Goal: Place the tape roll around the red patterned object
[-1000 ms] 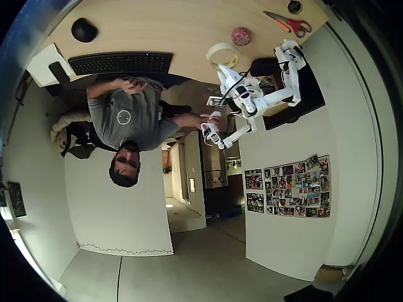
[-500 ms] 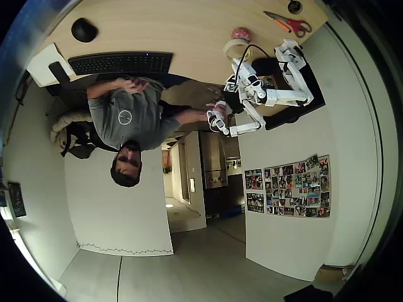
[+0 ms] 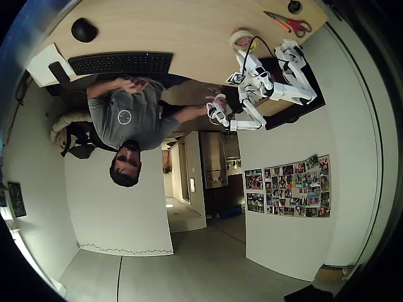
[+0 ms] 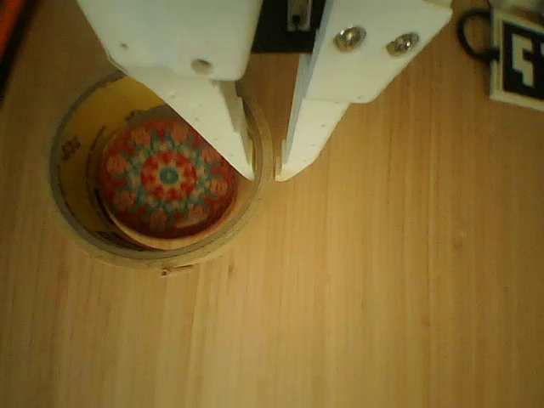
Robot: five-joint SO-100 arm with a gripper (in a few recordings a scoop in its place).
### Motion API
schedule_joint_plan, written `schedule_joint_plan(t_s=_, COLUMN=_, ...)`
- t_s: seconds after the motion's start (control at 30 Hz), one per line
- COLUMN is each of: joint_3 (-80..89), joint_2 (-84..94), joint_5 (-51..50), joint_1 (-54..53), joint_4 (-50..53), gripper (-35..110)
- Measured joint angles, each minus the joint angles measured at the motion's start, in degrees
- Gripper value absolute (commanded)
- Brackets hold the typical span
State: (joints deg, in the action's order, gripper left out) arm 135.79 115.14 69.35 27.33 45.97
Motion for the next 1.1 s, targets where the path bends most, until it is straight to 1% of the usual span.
schedule_joint_plan(t_s=0.1, joint_3=0.0, joint_2=-2.9, joint_5=-0.1, joint_1=-0.6, joint_4=-2.8, gripper=1)
schedule_joint_plan(t_s=0.3, joint_3=0.0, joint_2=-3.3, joint_5=-0.1, joint_1=-0.6, joint_4=-2.3, gripper=36)
schedule_joint_plan(t_s=0.43, joint_3=0.0, joint_2=-2.9, joint_5=-0.1, joint_1=0.9, joint_4=-0.4, gripper=44)
schedule_joint_plan(t_s=0.6, joint_3=-2.4, joint_2=-1.9, joint_5=0.9, joint_1=1.3, joint_4=3.3, gripper=46)
schedule_joint_plan(t_s=0.7, joint_3=-8.0, joint_2=-1.9, joint_5=2.6, joint_1=0.6, joint_4=9.0, gripper=46)
schedule_joint_plan(t_s=0.97, joint_3=-31.0, joint_2=-1.1, joint_5=6.7, joint_1=-0.1, joint_4=30.8, gripper=46)
schedule_joint_plan(t_s=1.1, joint_3=-37.4, joint_2=1.6, joint_5=7.0, joint_1=0.6, joint_4=36.3, gripper=46)
